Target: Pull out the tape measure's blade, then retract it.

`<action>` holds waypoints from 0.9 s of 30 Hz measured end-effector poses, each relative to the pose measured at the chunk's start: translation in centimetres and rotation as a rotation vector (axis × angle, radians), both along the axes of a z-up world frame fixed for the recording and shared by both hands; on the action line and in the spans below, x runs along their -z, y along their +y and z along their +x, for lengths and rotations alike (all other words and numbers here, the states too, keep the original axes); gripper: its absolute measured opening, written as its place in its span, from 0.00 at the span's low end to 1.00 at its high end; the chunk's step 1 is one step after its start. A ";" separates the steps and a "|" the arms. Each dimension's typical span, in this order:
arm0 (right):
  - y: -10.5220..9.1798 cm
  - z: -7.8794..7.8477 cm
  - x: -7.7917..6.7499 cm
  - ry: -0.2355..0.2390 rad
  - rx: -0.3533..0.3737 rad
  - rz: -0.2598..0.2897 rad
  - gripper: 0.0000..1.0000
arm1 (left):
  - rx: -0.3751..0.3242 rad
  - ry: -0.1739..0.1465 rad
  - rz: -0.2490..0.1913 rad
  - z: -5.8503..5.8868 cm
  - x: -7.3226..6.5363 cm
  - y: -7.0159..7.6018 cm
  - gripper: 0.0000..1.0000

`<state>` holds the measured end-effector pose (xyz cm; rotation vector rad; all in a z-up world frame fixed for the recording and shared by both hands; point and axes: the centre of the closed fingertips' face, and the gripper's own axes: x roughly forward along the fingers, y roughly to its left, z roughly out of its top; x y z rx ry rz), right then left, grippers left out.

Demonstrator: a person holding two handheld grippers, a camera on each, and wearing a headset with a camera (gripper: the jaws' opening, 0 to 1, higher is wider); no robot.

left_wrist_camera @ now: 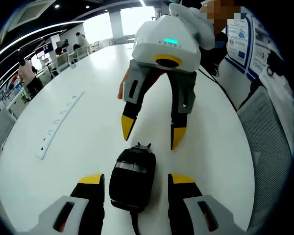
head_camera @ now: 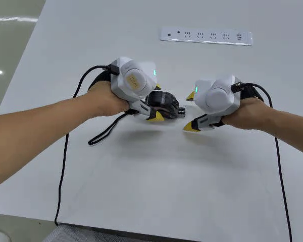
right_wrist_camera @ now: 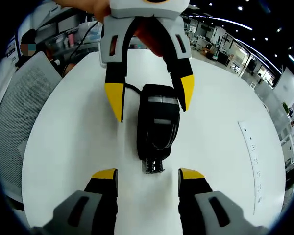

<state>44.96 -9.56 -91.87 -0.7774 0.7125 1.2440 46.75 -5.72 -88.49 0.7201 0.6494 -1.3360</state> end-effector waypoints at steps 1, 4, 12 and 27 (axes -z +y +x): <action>0.1 -0.1 0.0 0.004 -0.013 0.000 0.48 | 0.003 0.001 0.001 0.1 0.1 -0.1 0.49; 0.1 0.1 0.3 0.008 -0.024 -0.006 0.46 | 0.010 0.001 0.004 0.3 0.2 -0.2 0.48; 0.1 0.8 0.8 0.007 -0.035 -0.008 0.38 | 0.038 0.002 0.013 0.2 0.5 -0.6 0.42; 0.3 0.9 1.4 0.008 -0.056 -0.014 0.28 | 0.055 0.004 0.027 0.5 0.8 -0.6 0.36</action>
